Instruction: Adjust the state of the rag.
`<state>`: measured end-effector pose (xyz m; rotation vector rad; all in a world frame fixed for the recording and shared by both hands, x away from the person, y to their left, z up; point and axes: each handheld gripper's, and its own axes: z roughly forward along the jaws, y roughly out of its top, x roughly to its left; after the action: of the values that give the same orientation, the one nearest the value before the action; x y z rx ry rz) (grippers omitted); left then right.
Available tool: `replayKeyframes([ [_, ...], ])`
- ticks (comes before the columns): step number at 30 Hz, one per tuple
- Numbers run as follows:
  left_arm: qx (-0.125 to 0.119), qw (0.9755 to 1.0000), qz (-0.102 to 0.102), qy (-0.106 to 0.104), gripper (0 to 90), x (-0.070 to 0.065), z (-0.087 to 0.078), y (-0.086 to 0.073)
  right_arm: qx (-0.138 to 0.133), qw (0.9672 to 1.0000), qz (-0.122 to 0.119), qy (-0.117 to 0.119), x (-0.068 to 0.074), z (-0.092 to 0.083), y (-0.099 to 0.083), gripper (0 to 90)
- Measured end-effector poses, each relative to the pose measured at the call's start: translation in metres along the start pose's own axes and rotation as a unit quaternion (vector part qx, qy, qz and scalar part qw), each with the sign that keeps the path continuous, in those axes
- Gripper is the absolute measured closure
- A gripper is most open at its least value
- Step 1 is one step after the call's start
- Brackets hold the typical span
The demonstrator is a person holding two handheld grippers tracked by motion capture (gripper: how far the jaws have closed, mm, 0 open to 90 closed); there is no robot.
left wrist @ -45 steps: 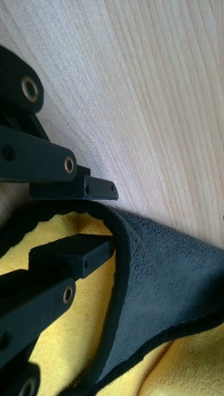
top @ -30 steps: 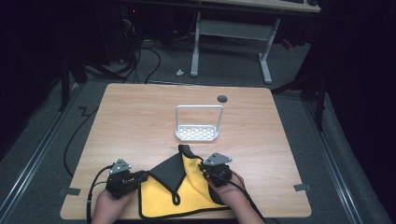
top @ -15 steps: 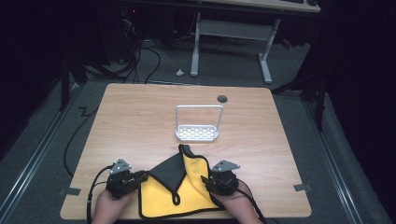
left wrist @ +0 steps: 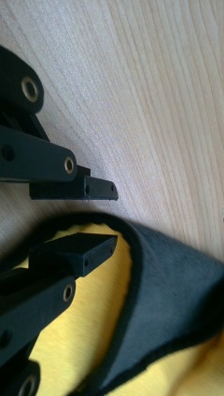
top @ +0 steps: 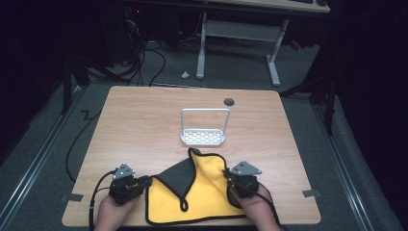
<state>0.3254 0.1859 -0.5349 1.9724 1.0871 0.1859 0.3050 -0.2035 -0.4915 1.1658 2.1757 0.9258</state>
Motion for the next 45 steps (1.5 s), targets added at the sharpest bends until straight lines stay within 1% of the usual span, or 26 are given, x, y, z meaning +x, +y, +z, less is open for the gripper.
replayKeyframes([
  [2,0.000,1.0000,0.003,0.004,73.2,0.000,0.000,0.000,0.004,0.9996,0.020,-0.019,-0.020,-0.003,-0.002,83.6],
  [5,0.001,1.0000,0.002,0.006,74.1,0.000,0.000,0.000,0.008,0.9984,0.046,-0.032,-0.042,-0.005,-0.008,83.6],
  [6,0.004,0.9999,0.003,0.010,74.1,-0.003,0.001,0.001,0.010,0.9978,0.056,-0.034,-0.046,-0.006,-0.010,83.6],
  [8,0.005,0.9999,0.013,-0.008,73.9,-0.014,0.002,0.005,0.014,0.9979,0.055,-0.031,-0.047,-0.006,-0.014,83.7],
  [9,0.000,0.9994,0.025,-0.023,73.6,-0.025,0.003,0.009,0.014,0.9981,0.051,-0.031,-0.046,-0.005,-0.015,83.7],
  [10,-0.008,0.9983,0.047,-0.034,73.3,-0.041,0.003,0.013,0.015,0.9983,0.047,-0.030,-0.043,-0.004,-0.016,83.7],
  [11,-0.013,0.9959,0.072,-0.054,73.3,-0.061,0.006,0.017,0.018,0.9985,0.043,-0.030,-0.041,-0.003,-0.017,83.6],
  [12,-0.011,0.9943,0.085,-0.063,73.2,-0.072,0.010,0.018,0.020,0.9986,0.040,-0.028,-0.038,-0.001,-0.018,83.6],
  [14,0.011,0.9903,0.119,-0.072,73.6,-0.094,0.024,0.020,0.022,0.9987,0.038,-0.025,-0.035,0.001,-0.018,83.5],
  [15,0.028,0.9891,0.128,-0.067,74.3,-0.099,0.034,0.019,0.022,0.9988,0.035,-0.024,-0.034,0.002,-0.018,83.4],
  [17,0.056,0.9881,0.132,-0.054,76.9,-0.099,0.045,0.015,0.021,0.9990,0.033,-0.024,-0.032,0.001,-0.017,83.4],
  [18,0.045,0.9888,0.132,-0.054,79.4,-0.097,0.045,0.013,0.019,0.9989,0.033,-0.026,-0.033,0.000,-0.017,83.4],
  [19,0.042,0.9898,0.126,-0.051,81.2,-0.095,0.044,0.012,0.017,0.9989,0.032,-0.032,-0.034,-0.002,-0.017,83.4],
  [23,0.041,0.9909,0.126,-0.025,85.7,-0.089,0.033,0.006,0.010,0.9980,0.048,-0.040,-0.048,-0.011,-0.018,83.5],
  [27,0.040,0.9935,0.105,-0.021,86.9,-0.081,0.021,-0.002,0.003,0.9969,0.060,-0.050,-0.058,-0.017,-0.019,84.1],
  [30,0.045,0.9941,0.098,-0.016,87.0,-0.078,0.011,-0.008,0.010,0.9959,0.051,-0.075,-0.068,-0.016,-0.020,84.2],
  [32,0.046,0.9945,0.093,-0.015,86.9,-0.076,0.004,-0.013,0.024,0.9932,0.059,-0.098,-0.084,-0.010,-0.023,84.2],
  [34,0.047,0.9951,0.085,-0.020,86.8,-0.073,0.000,-0.015,0.041,0.9892,0.077,-0.118,-0.104,-0.002,-0.028,82.8],
  [36,0.048,0.9958,0.074,-0.026,86.6,-0.072,-0.001,-0.016,0.055,0.9860,0.103,-0.119,-0.120,0.005,-0.032,75.4],
  [37,0.049,0.9961,0.064,-0.035,83.6,-0.072,-0.001,-0.014,0.056,0.9846,0.100,-0.131,-0.122,0.006,-0.032,72.4],
  [39,0.033,0.9960,0.068,-0.049,74.4,-0.075,0.000,-0.008,0.039,0.9850,0.106,-0.131,-0.117,-0.002,-0.027,64.4],
  [40,0.019,0.9955,0.073,-0.058,71.5,-0.080,0.001,-0.004,0.031,0.9862,0.103,-0.126,-0.113,-0.005,-0.025,64.3],
  [42,0.004,0.9936,0.084,-0.076,62.1,-0.092,0.006,0.005,0.020,0.9913,0.079,-0.103,-0.092,-0.012,-0.021,64.5],
  [43,0.001,0.9928,0.095,-0.073,57.9,-0.097,0.008,0.007,0.020,0.9932,0.069,-0.092,-0.082,-0.014,-0.022,64.5],
  [44,-0.016,0.9907,0.119,-0.065,55.7,-0.104,0.010,0.011,0.020,0.9945,0.065,-0.080,-0.075,-0.015,-0.022,64.5],
  [45,-0.029,0.9882,0.134,-0.069,53.7,-0.109,0.012,0.013,0.025,0.9961,0.054,-0.065,-0.063,-0.015,-0.025,64.4],
])
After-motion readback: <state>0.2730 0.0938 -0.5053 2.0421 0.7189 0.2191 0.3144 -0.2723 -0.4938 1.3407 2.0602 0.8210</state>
